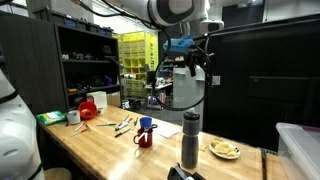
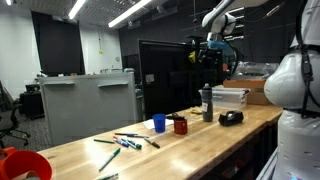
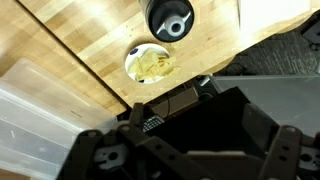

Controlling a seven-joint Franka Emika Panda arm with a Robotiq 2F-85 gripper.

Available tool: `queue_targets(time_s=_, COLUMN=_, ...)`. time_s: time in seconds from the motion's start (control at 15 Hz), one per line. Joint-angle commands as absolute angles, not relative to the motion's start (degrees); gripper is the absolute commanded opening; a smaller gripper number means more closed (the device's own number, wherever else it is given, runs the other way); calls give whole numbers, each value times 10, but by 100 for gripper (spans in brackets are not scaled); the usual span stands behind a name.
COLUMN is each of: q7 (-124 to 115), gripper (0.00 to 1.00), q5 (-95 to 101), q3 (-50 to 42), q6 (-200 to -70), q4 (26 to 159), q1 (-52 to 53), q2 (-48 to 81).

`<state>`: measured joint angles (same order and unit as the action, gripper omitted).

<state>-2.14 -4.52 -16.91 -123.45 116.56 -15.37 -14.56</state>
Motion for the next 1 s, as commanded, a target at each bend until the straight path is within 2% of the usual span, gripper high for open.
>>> queue_targets(time_s=0.0, q7=-30, gripper=100, q5=-57, q3=-175, q6=-1170, q4=1098, q1=-154, q2=-93)
queue_targets(time_s=0.47, q7=-54, gripper=100, q5=-57, q3=-183, q6=-1115, q4=1024, q1=-164, q2=-19)
queue_targets(time_s=0.93, q7=-77, gripper=100, q5=-110, q3=-194, q6=-988, q4=920, q1=-182, q2=52)
